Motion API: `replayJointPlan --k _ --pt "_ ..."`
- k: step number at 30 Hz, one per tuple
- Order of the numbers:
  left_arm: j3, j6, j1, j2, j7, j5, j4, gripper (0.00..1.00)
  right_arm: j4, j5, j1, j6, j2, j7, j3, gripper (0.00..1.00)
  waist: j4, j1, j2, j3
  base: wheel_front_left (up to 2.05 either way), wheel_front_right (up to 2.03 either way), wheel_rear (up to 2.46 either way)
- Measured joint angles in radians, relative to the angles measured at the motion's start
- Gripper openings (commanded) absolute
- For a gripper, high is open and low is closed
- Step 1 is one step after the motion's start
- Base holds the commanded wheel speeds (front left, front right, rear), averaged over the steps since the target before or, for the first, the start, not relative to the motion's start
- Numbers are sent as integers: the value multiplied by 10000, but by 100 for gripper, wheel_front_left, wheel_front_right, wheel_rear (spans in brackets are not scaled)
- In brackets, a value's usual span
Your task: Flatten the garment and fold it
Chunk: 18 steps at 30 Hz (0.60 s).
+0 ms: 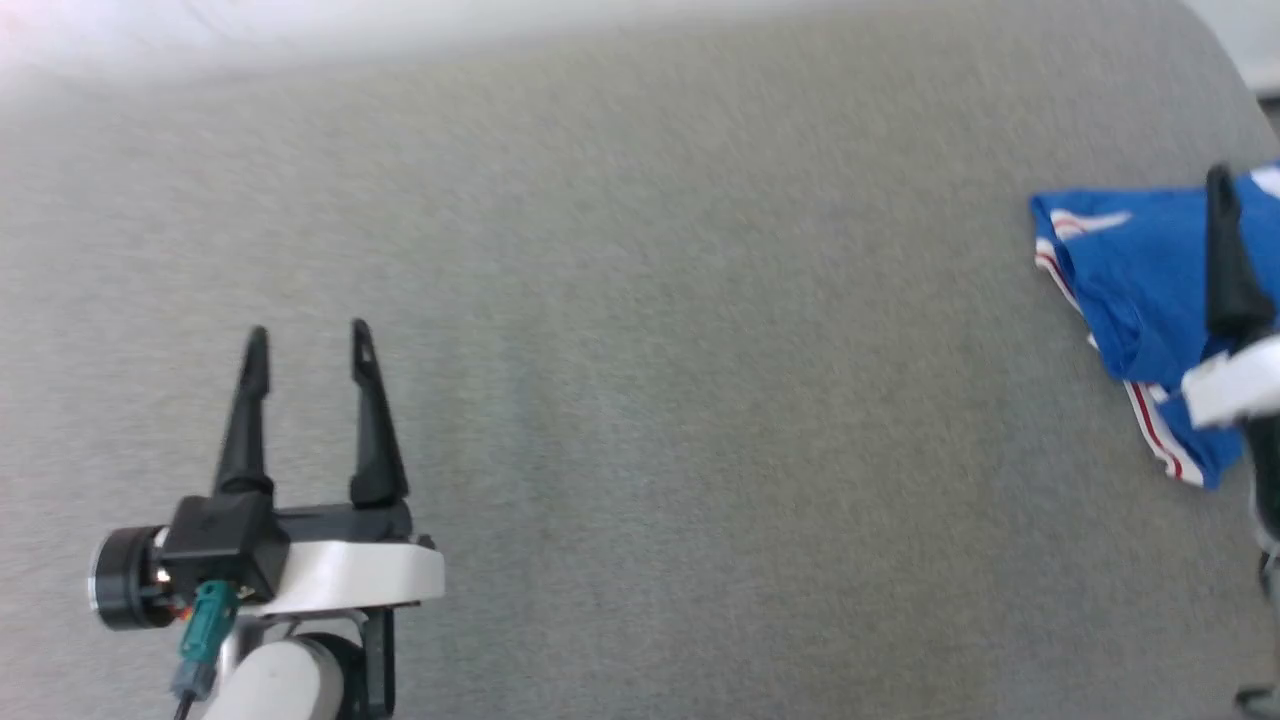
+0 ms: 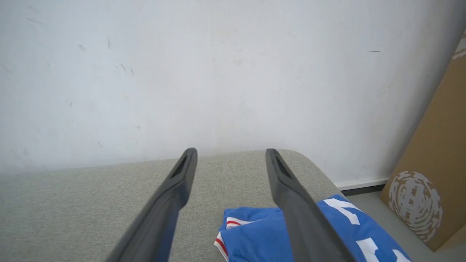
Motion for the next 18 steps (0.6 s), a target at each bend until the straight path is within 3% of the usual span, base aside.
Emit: replayJointPlan --k 7,18 --pt "-232 -426 38 -215 -4 -255 794 100 -1375 -788 1776 -2 1519 -694 -752 100 665 2 0 -1031 0 0 0" --pt "88 -708 1234 -805 -13 194 558 100 -2094 -2387 3527 -2 2299 -765 -416 100 1279 3 0 -2015 0 0 0"
